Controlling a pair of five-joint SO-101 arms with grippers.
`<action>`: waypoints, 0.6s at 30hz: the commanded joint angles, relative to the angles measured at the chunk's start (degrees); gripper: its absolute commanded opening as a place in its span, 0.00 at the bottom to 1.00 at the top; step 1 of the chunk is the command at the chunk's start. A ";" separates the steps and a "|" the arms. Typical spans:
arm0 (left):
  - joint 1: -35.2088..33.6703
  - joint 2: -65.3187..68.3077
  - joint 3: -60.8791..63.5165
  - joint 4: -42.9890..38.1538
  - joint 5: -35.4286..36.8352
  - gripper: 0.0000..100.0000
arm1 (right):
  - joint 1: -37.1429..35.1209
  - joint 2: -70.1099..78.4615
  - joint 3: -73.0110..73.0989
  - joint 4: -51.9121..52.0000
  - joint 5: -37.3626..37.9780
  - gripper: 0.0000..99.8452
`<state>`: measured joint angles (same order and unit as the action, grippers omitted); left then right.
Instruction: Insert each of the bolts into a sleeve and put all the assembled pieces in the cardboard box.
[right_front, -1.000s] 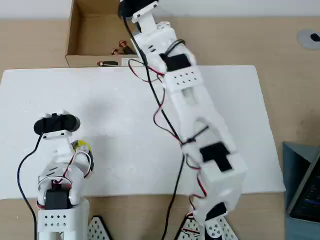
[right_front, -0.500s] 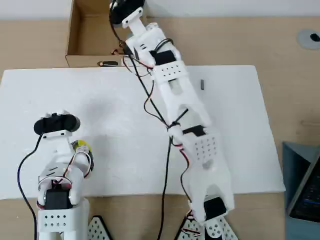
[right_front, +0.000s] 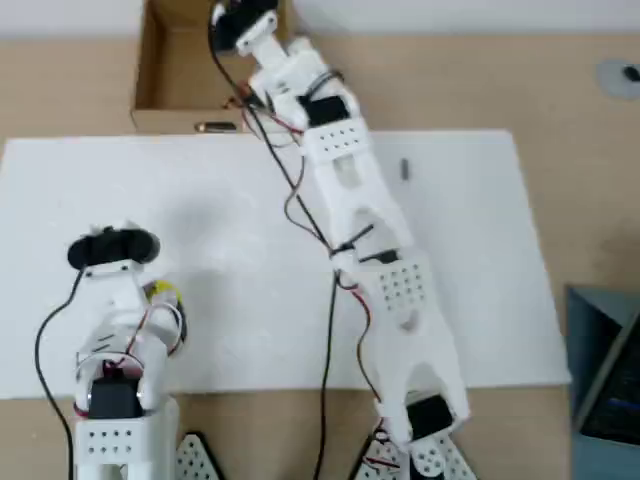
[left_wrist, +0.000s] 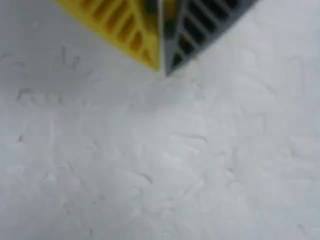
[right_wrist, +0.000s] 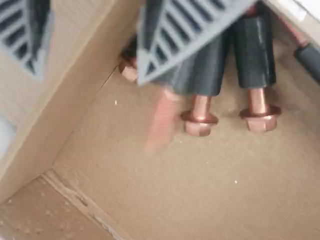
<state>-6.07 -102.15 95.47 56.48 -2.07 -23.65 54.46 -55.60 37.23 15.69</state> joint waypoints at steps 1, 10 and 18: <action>-0.53 -0.57 -0.18 -0.97 0.00 0.00 | -0.48 -0.22 -3.82 0.18 0.44 0.14; -0.53 -0.57 -0.18 -0.97 0.00 0.00 | -0.22 -0.48 -4.18 0.26 0.44 0.09; -0.53 -0.57 -0.18 -0.97 0.00 0.00 | -0.04 -1.45 -16.57 12.40 0.44 0.01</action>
<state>-6.07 -102.15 95.47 56.48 -2.07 -23.74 54.81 -64.92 45.76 15.69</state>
